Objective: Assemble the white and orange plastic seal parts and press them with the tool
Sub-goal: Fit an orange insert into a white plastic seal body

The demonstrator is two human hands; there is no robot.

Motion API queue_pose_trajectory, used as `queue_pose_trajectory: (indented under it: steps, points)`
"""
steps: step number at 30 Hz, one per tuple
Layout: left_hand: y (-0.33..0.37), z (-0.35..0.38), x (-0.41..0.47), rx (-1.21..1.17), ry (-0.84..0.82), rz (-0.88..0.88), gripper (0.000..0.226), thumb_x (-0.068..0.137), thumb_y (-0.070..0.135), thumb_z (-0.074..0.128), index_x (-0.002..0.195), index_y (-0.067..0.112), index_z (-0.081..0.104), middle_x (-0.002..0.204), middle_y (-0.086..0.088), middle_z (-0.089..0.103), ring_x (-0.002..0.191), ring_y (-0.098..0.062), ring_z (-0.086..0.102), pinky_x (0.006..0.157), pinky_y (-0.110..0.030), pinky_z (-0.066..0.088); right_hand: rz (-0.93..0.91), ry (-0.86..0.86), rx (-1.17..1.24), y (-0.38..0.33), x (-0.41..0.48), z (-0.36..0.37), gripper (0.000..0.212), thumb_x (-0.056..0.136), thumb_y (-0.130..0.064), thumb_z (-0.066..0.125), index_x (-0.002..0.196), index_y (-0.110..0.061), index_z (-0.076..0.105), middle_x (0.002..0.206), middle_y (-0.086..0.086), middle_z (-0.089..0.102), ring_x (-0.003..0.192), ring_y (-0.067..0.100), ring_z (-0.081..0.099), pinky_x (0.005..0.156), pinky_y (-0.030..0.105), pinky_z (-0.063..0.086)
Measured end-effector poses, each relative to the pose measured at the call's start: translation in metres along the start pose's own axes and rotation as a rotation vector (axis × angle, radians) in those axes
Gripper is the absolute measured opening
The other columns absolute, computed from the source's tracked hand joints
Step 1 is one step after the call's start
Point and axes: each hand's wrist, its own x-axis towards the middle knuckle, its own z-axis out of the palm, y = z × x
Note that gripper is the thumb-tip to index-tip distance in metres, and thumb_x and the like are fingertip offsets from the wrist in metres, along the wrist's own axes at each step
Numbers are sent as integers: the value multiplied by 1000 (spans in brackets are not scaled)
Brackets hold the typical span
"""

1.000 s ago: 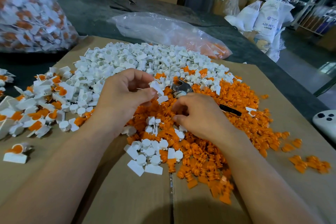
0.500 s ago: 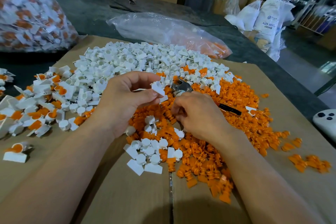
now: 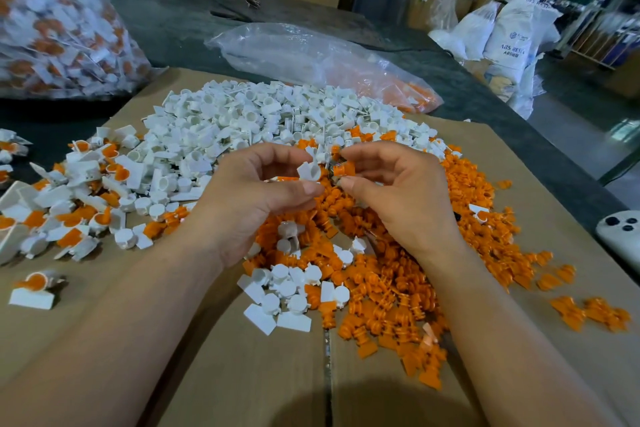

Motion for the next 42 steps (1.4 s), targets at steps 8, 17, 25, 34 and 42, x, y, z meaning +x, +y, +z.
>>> queue_pose_trajectory:
  steps: [8, 17, 25, 34, 42]
  points:
    - [-1, 0, 0, 54, -40, 24, 37, 50, 12, 70, 87, 11, 67, 59, 4, 65, 62, -13, 68, 61, -20, 55, -118, -24, -19, -5, -6, 8, 41, 74, -6, 73, 88, -43, 60, 70, -14, 58, 69, -2, 56, 66, 11, 46]
    - [-1, -1, -1, 56, -53, 24, 37, 48, 13, 72, 85, 13, 70, 80, -15, 65, 74, -23, 68, 63, -22, 56, -129, -7, -75, -5, -6, 7, 32, 75, -6, 72, 93, -32, 62, 69, -15, 58, 71, 1, 57, 66, 12, 46]
    - [-1, -2, 0, 54, -34, 27, 34, 48, 13, 71, 82, 12, 69, 59, 3, 66, 62, -13, 68, 59, -21, 56, -162, -81, -50, -3, -6, 5, 42, 78, -7, 70, 94, -44, 57, 77, -9, 62, 77, 8, 60, 75, 19, 50]
    - [2, -1, -2, 0, -45, 24, 29, 42, 18, 73, 71, 20, 77, 66, -1, 71, 63, -13, 69, 57, -18, 54, -254, -67, -35, 1, -5, 7, 38, 79, -7, 65, 110, -27, 56, 94, -18, 59, 93, -1, 58, 83, 14, 47]
    - [1, 0, -3, -11, -48, 13, 21, 53, 11, 69, 71, 16, 76, 68, -5, 72, 64, -14, 70, 58, -18, 54, -270, -15, -3, 3, -5, 9, 37, 77, 0, 64, 108, -20, 61, 94, -18, 61, 93, -1, 60, 84, 13, 47]
